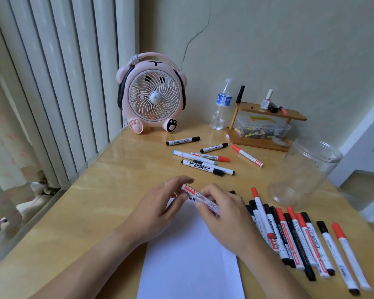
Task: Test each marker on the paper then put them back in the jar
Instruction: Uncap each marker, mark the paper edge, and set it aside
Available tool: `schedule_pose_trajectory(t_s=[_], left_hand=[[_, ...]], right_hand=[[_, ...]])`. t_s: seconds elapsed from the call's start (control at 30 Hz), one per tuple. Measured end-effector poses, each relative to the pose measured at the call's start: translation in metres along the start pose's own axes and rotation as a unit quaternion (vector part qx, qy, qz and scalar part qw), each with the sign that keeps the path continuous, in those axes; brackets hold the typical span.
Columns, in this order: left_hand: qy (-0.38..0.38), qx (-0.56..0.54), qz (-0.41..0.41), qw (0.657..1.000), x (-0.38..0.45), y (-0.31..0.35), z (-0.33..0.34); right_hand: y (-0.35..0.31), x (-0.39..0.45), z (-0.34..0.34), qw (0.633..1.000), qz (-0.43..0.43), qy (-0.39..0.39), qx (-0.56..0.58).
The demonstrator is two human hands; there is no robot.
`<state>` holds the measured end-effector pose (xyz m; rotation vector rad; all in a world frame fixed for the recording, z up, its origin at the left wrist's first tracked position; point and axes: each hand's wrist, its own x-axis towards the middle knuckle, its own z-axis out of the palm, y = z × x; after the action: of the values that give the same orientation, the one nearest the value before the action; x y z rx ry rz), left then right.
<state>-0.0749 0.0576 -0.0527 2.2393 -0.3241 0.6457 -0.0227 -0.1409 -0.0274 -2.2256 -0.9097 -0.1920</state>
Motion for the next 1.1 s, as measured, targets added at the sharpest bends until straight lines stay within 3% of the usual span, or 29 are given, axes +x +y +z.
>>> schedule_pose_trajectory(t_s=[0.13, 0.23, 0.4, 0.6, 0.67, 0.7, 0.77, 0.83, 0.97, 1.1], left_hand=[[0.023, -0.071, -0.038, 0.996, -0.001, 0.003, 0.001], [0.009, -0.027, -0.033, 0.999, 0.000, 0.000, 0.000], [-0.098, -0.028, -0.010, 0.995, -0.002, 0.006, 0.005], [-0.076, 0.009, -0.016, 0.997, 0.002, -0.007, -0.004], [-0.094, 0.014, -0.016, 0.995, 0.003, -0.013, -0.012], [-0.104, 0.022, -0.007, 0.994, 0.001, -0.014, -0.014], [-0.124, 0.050, 0.017, 0.991, -0.002, -0.015, -0.013], [-0.137, 0.068, 0.025, 0.988, -0.003, -0.012, -0.008], [-0.156, 0.042, 0.013, 0.987, -0.004, -0.003, -0.004], [-0.164, 0.005, -0.015, 0.986, -0.005, -0.005, -0.003]], right_hand=[[-0.006, 0.003, -0.004, 0.983, 0.062, 0.042, 0.165], [-0.005, 0.007, -0.009, 0.927, 0.155, 0.053, 0.337], [-0.003, 0.005, -0.010, 0.851, 0.248, 0.069, 0.459], [0.001, 0.005, -0.026, 0.834, 0.241, -0.068, 0.492], [0.002, 0.004, -0.033, 0.850, 0.234, -0.107, 0.460], [0.003, 0.003, -0.035, 0.877, 0.224, -0.120, 0.407], [0.003, 0.001, -0.034, 0.946, 0.182, -0.132, 0.234], [0.001, -0.003, -0.029, 0.981, 0.124, -0.135, 0.064], [-0.012, -0.008, -0.015, 0.987, 0.015, -0.137, -0.078], [-0.018, -0.010, -0.007, 0.982, -0.008, -0.150, -0.117]])
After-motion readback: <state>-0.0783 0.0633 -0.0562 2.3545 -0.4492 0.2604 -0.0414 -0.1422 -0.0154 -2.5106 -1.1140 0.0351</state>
